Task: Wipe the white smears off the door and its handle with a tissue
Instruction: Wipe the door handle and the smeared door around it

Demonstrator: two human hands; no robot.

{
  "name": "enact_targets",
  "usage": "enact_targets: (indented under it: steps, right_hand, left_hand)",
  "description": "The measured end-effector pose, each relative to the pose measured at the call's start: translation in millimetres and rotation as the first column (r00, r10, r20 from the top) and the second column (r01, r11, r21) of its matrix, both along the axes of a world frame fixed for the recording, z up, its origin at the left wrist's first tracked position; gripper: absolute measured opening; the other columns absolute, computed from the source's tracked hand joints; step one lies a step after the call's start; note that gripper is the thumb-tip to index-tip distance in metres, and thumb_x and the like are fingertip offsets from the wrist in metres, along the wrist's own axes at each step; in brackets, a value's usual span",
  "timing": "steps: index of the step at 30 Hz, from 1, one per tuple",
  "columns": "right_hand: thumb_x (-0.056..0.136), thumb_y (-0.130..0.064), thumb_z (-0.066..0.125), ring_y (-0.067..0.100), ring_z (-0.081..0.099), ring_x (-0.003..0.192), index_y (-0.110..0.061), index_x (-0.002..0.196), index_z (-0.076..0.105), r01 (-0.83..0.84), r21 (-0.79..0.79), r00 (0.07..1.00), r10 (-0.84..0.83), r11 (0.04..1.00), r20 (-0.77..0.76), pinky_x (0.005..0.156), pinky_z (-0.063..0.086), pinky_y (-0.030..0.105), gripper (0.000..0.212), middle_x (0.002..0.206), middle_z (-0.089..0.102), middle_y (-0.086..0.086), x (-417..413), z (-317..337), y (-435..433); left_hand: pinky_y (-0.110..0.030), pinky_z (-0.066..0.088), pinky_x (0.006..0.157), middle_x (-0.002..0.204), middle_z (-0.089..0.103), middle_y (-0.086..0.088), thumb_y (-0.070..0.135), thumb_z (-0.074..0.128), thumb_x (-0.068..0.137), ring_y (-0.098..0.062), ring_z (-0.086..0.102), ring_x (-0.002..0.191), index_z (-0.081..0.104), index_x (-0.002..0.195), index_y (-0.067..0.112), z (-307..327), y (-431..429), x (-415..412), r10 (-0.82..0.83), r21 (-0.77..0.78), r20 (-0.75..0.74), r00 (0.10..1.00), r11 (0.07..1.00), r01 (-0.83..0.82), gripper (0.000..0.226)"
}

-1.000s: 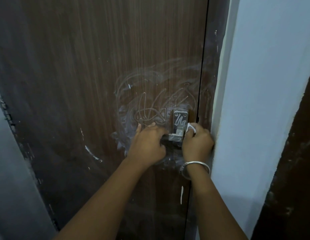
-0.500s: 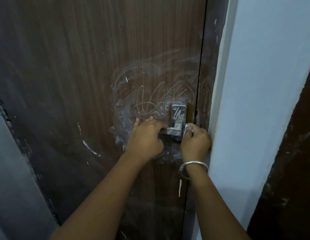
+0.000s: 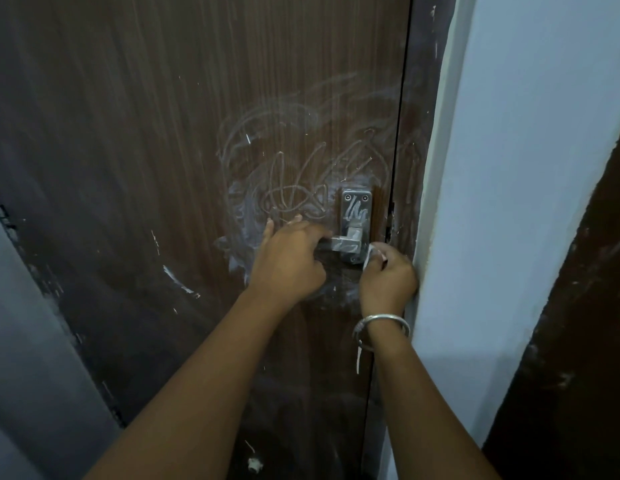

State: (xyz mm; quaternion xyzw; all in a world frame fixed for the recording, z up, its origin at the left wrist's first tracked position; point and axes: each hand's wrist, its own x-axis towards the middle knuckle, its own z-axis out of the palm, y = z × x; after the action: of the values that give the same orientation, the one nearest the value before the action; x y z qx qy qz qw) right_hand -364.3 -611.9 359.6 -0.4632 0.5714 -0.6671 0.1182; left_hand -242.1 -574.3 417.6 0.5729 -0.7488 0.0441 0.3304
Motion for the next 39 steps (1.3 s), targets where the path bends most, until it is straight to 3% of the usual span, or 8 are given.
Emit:
enact_targets:
  steps: [6,13,18,21,25,28,33,39]
  right_hand:
    - [0.092,-0.006,0.052,0.012,0.053,0.086,-0.006,0.105,0.069,0.036,-0.086,0.999,-0.032,0.996,0.042,0.07,0.028,-0.004,0.022,0.107,0.065,0.015,6.7,10.8,-4.3]
    - [0.091,-0.004,0.053,0.023,0.063,0.091,-0.012,0.098,0.071,-0.024,0.047,0.908,0.002,0.999,0.42,0.07,0.047,0.02,0.02,0.102,0.069,0.011,14.9,-17.7,-2.1]
    - [0.091,-0.004,0.054,0.012,0.06,0.071,-0.014,0.093,0.069,-0.15,-0.014,0.448,0.081,0.989,0.89,0.057,0.053,0.016,0.017,0.089,0.067,0.006,30.0,-6.3,0.1]
    - [0.093,-0.002,0.05,0.01,0.055,0.068,-0.002,0.113,0.062,-0.192,-0.124,0.143,0.153,0.973,0.978,0.048,0.048,0.009,0.023,0.084,0.06,0.004,34.3,5.7,4.6]
    - [0.095,0.002,0.044,0.02,0.057,0.096,0.001,0.128,0.049,-0.333,-0.205,-0.066,0.194,0.921,0.979,0.085,0.046,0.024,0.033,0.099,0.057,0.01,40.6,13.1,10.7]
    - [0.096,0.001,0.043,0.026,0.044,0.126,-0.001,0.13,0.047,-0.372,-0.195,-0.101,0.169,0.908,0.98,0.098,0.041,0.029,0.035,0.136,0.045,0.017,34.1,6.9,10.6]
    - [0.097,0.0,0.041,0.024,0.042,0.128,-0.002,0.132,0.045,-0.376,-0.223,-0.148,0.179,0.899,0.973,0.101,0.039,0.027,0.035,0.14,0.042,0.016,36.6,8.1,7.9]
    - [0.098,0.0,0.039,0.022,0.041,0.129,-0.004,0.134,0.043,-0.445,-0.252,-0.181,0.189,0.859,0.965,0.077,0.049,0.018,0.037,0.142,0.04,0.015,42.3,7.7,5.6]
  left_hand:
    - [-0.052,0.005,0.114,0.122,0.059,-0.005,0.001,0.053,0.071,-0.026,0.031,0.138,0.059,0.12,0.018,0.5,1.8,0.6,0.0,0.013,0.005,1.0,1.0,0.0,0.051]
    - [-0.051,0.006,0.114,0.124,0.059,-0.005,0.001,0.053,0.071,-0.025,0.032,0.138,0.059,0.121,0.018,0.1,2.3,0.0,0.002,0.014,-0.009,1.0,1.0,-0.002,0.054]
    - [-0.051,0.008,0.114,0.123,0.059,-0.006,0.001,0.054,0.07,-0.026,0.035,0.135,0.059,0.121,0.016,2.3,1.6,-0.7,-0.005,0.03,0.004,1.0,1.0,0.005,0.053]
    - [-0.05,0.007,0.115,0.126,0.06,-0.004,0.0,0.055,0.071,-0.026,0.032,0.137,0.058,0.122,0.016,9.6,-0.7,2.9,-0.052,0.087,-0.054,0.997,0.995,0.056,0.053]
    - [-0.044,0.015,0.117,0.13,0.057,-0.003,-0.006,0.053,0.073,-0.023,0.022,0.142,0.051,0.13,0.016,17.2,0.4,13.6,-0.066,0.079,-0.204,0.977,0.993,0.084,0.061]
    - [-0.041,0.037,0.106,0.124,0.06,-0.005,-0.002,0.055,0.073,-0.02,0.048,0.125,0.053,0.126,0.019,15.6,1.3,15.8,-0.077,0.075,-0.211,0.975,0.993,0.095,0.058]
    - [-0.027,0.042,0.092,0.125,0.057,-0.006,-0.001,0.057,0.074,-0.016,0.057,0.103,0.05,0.128,0.018,15.1,4.9,24.1,-0.074,0.08,-0.158,0.985,0.993,0.087,0.058]
    - [-0.048,0.023,0.113,0.135,0.049,-0.008,0.004,0.058,0.072,-0.03,0.032,0.136,0.047,0.131,0.015,12.9,4.2,16.5,-0.072,0.071,0.015,0.997,0.995,0.07,0.061]
